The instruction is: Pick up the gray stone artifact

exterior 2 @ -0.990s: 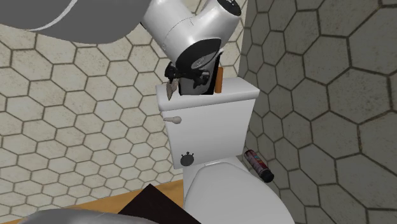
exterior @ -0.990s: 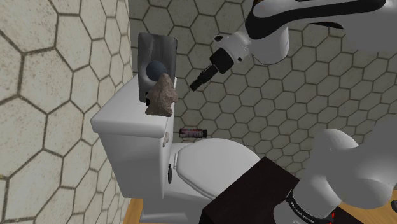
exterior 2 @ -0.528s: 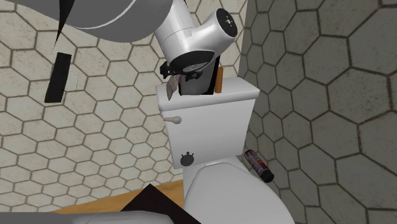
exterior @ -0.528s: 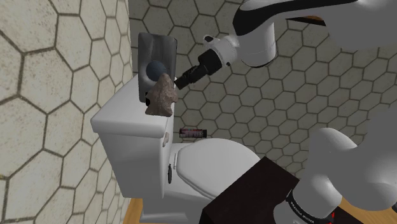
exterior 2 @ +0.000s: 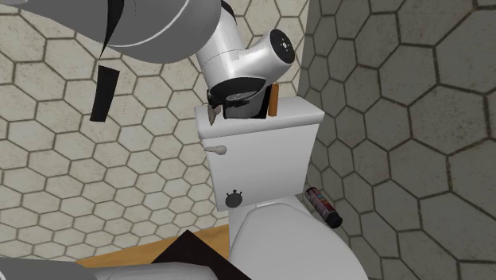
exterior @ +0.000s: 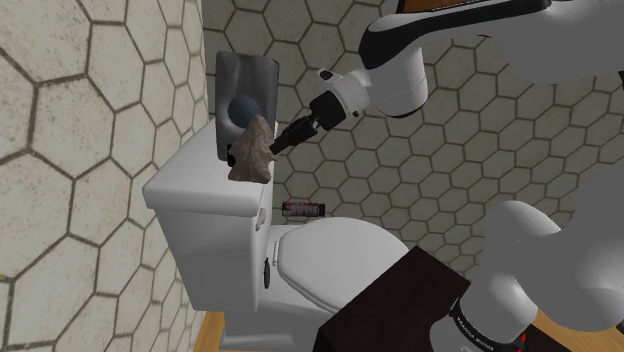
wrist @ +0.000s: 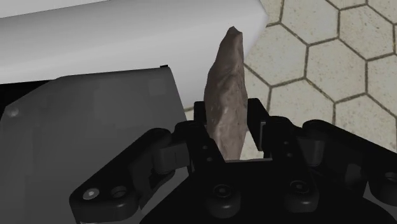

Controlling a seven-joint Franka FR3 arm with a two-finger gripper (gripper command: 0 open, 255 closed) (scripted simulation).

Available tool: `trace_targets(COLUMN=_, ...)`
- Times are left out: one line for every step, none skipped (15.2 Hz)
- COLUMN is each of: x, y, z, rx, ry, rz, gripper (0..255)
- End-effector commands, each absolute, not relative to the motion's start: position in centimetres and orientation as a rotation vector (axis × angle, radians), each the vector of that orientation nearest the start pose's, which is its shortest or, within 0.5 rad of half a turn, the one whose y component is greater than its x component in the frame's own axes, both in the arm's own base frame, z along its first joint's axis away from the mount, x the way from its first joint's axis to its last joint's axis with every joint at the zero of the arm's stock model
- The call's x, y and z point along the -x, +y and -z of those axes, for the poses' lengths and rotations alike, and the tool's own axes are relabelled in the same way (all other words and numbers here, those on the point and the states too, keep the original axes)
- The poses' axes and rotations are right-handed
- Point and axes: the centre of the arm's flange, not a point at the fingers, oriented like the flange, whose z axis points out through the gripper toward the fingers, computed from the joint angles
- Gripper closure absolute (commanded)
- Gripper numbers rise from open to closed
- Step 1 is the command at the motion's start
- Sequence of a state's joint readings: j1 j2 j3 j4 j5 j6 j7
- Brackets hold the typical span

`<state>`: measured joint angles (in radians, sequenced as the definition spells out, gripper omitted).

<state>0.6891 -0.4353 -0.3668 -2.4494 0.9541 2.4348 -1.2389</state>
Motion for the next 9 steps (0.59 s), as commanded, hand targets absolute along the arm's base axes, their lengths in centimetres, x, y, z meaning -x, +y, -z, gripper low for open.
trace_targets(x=-43.2, y=13.62, z=-48.96, rx=2.103, ry=-1.036, rz=0.841, gripper=255)
trace_targets(x=-43.19, y=13.61, z=-48.96, rx=2.103, ry=-1.036, rz=0.841, gripper=255)
trace_targets(x=-43.2, y=13.61, z=-48.95, rx=2.103, ry=-1.036, rz=0.841, gripper=255)
trace_targets(x=-43.2, y=13.61, z=-48.95, rx=2.103, ry=-1.036, rz=0.841, gripper=255)
trace_targets(x=-43.2, y=13.6, z=-48.95, rx=2.103, ry=-1.036, rz=0.841, gripper=255)
trace_targets(x=-43.2, y=13.58, z=-48.94, rx=2.103, ry=-1.036, rz=0.841, gripper=255)
trace_targets(x=-43.21, y=13.59, z=-48.94, rx=2.103, ry=-1.036, rz=0.841, gripper=255)
trace_targets(x=-43.22, y=13.67, z=-48.98, rx=2.103, ry=-1.036, rz=0.841, gripper=255)
trace_targets(x=-43.22, y=13.67, z=-49.51, rx=2.103, ry=-1.036, rz=0.841, gripper=255)
